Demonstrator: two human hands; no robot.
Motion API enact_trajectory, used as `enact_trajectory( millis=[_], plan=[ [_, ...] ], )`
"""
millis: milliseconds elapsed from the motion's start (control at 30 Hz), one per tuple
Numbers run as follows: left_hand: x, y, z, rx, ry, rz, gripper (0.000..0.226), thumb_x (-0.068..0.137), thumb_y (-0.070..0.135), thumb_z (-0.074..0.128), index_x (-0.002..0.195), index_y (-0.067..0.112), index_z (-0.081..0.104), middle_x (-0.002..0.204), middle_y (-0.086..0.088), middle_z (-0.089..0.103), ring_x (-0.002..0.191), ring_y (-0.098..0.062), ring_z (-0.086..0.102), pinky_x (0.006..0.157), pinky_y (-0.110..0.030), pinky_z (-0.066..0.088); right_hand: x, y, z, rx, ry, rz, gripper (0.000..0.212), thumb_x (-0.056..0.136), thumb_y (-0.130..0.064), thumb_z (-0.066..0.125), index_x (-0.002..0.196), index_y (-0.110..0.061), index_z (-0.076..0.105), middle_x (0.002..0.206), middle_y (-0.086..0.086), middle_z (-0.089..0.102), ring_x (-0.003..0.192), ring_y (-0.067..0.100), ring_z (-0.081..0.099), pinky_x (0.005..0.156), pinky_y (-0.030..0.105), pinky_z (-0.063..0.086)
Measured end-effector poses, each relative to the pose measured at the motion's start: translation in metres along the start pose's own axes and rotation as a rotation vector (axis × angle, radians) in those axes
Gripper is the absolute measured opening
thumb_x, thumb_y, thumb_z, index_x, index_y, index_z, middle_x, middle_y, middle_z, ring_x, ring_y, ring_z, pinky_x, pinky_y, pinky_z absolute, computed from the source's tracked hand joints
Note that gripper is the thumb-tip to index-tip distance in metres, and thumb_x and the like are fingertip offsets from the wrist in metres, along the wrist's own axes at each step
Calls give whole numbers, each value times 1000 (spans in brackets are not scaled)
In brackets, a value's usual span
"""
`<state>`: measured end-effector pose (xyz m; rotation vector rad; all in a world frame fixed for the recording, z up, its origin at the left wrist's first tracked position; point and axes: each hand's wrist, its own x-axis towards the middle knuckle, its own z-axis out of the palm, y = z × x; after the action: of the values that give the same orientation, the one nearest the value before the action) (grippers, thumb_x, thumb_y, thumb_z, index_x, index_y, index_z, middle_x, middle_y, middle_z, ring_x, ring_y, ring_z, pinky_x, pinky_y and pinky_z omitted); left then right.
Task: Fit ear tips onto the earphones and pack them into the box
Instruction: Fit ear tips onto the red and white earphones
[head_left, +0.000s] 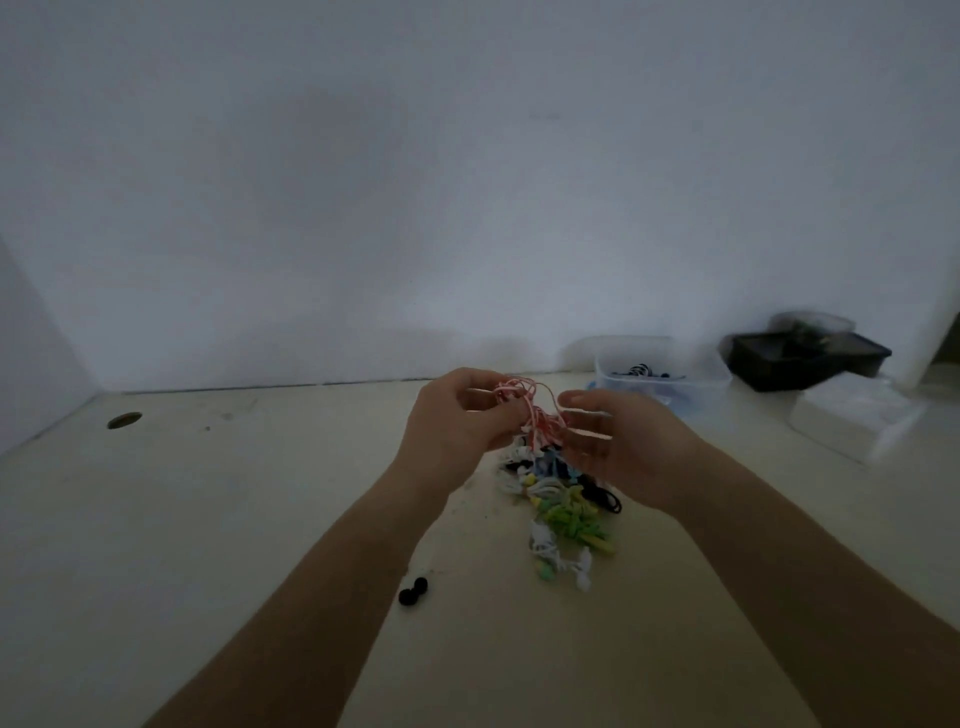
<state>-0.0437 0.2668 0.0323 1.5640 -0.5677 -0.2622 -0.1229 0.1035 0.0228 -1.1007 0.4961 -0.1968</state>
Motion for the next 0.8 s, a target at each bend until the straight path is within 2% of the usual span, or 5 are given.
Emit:
enact_trajectory(
  millis=[200,367,533,667,800],
  plan=[
    [35,16,42,-103,-18,-42,25,81,7,78,105,2,68,91,-15,74,76,-21,72,77,-31,61,2,-23,-33,-47,-90,16,27,95,-30,60,110,-10,69,102,12,71,93,31,70,77,42,60],
    [71,27,83,-148,-46,-66,25,81,1,76,103,-4,66,92,-20,73,77,-24,72,74,-26,61,26,-58,-62,116,-32,-159,10,95,-9,60,95,-5,69,86,12,66,71,18,62,57,24,56],
    [126,10,131,125,-15,47,15,78,18,82,88,18,72,83,1,73,78,-14,68,75,-29,56,67,-87,-99,54,102,-220,13,94,4,55,93,-1,67,79,12,66,67,17,61,59,22,57],
    [161,-5,162,318,-47,108,19,80,28,81,95,21,71,90,9,72,83,-5,67,67,-13,46,96,-101,-126,-168,273,-254,15,91,1,63,106,-1,67,82,13,68,66,19,61,59,27,53],
    [182,-25,172,557,-121,124,32,83,28,77,113,19,70,107,3,71,95,-11,65,86,-23,49,115,-102,-145,-588,497,-287,34,90,-5,64,122,-14,61,99,14,69,70,22,61,56,28,51]
  ],
)
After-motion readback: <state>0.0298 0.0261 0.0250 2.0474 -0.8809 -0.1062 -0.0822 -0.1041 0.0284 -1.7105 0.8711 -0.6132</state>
